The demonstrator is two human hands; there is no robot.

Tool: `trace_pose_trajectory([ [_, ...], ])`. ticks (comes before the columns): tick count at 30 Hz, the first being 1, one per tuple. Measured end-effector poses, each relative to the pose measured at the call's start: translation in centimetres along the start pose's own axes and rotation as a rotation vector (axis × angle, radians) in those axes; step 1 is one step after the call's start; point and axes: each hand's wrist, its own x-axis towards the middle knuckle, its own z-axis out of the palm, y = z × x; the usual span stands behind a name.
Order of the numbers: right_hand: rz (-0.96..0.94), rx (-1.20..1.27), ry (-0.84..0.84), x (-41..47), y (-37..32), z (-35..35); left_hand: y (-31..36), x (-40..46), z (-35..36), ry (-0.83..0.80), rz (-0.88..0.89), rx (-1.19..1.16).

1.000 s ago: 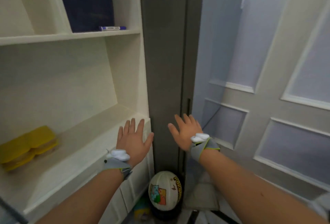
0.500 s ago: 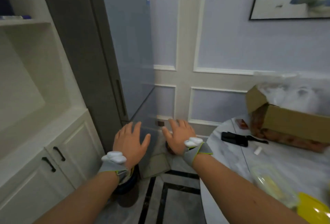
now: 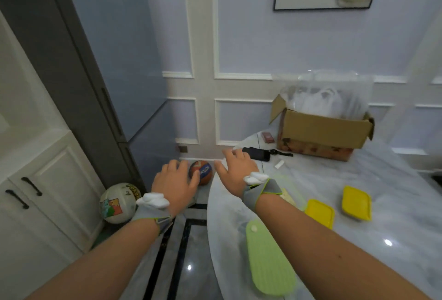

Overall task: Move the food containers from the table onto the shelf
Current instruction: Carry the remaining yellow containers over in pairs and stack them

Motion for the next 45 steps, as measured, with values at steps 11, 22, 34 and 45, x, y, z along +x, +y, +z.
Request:
trace_pose_trajectory([
  [11,0.207,-0.034,-0.016,-11.4,12.0,-5.1,14.2,-6.5,2.4,-0.072,0.177,-0.09],
  [22,0.259,-0.062,0.012,-16.8,24.9,-10.1,28.5,-9.0,4.1,-0.089,0.193,-0.068],
  [34,0.298,-0.091,0.026,-13.1,37.5,-12.4,38.9,-5.4,9.9,-0.139,0.181,-0.065],
  [45,0.36,-0.075,-0.006,-9.6,44.9,-5.8,41.9,-3.5,21.8,-0.18,0.138,-0.031],
])
